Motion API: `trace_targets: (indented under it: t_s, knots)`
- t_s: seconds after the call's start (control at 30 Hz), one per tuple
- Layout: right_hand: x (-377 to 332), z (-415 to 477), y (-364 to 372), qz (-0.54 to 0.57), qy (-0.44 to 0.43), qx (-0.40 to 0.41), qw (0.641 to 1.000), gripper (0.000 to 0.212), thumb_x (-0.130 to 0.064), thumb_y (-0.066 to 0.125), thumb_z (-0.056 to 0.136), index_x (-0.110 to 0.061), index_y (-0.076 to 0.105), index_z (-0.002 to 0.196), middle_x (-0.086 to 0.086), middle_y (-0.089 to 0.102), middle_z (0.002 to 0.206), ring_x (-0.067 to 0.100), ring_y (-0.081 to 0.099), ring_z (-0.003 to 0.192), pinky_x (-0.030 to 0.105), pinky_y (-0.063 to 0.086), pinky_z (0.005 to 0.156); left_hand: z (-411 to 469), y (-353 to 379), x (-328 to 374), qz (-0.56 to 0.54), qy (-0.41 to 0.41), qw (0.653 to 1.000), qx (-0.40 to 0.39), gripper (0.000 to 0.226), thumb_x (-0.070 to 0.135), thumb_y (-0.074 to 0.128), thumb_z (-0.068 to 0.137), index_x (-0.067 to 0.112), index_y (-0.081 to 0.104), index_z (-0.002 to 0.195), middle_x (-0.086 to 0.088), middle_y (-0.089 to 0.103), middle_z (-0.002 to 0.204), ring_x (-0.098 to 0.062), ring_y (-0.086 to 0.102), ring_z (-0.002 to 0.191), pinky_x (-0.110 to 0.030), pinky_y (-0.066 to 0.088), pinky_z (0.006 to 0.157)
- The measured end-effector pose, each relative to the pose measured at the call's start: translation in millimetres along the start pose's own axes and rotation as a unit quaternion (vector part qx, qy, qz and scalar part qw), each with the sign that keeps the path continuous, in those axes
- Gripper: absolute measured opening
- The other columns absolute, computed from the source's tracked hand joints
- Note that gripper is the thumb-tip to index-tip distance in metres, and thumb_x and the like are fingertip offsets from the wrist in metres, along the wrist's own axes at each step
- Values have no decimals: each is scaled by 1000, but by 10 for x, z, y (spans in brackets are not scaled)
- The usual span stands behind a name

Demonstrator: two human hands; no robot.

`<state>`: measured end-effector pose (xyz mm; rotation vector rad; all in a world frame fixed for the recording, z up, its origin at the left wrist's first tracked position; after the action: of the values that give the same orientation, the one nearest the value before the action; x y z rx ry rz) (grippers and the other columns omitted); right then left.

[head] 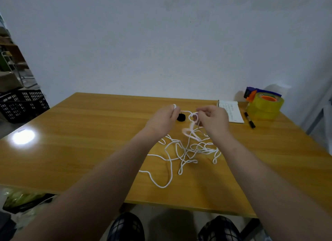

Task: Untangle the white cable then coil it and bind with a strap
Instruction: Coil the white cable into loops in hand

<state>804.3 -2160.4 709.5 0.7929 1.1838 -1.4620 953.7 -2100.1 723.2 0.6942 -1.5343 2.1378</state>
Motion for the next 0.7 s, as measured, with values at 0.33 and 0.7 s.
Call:
trace_targets:
  t_s: [0.33, 0.7]
  knots:
    - [573, 112, -578, -184, 91, 54, 977, 36, -13, 34, 92, -16, 69, 99, 0, 58, 105, 18, 52, 94, 32, 42, 77, -68, -93, -901, 146, -81, 985, 48, 33, 30, 28, 102, 11, 43, 80, -14, 56, 84, -36, 56, 88, -36, 32, 67]
    - [-274, -226, 543, 55, -87, -222, 970, 88, 5, 57, 83, -22, 6, 149, 2, 44, 137, 1, 39, 126, 17, 33, 105, -137, -1, 104, -373, -2, 927, -40, 35, 28, 33, 103, 14, 51, 77, 1, 64, 68, -5, 27, 33, -19, 21, 38]
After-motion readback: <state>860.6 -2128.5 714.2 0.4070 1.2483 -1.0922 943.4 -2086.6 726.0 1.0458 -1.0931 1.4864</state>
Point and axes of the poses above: each hand's wrist, its own z-axis towards the middle knuckle, its own y-axis out of the palm, x = y × z, the point moved 9 cm from there along z, towards the middle knuckle
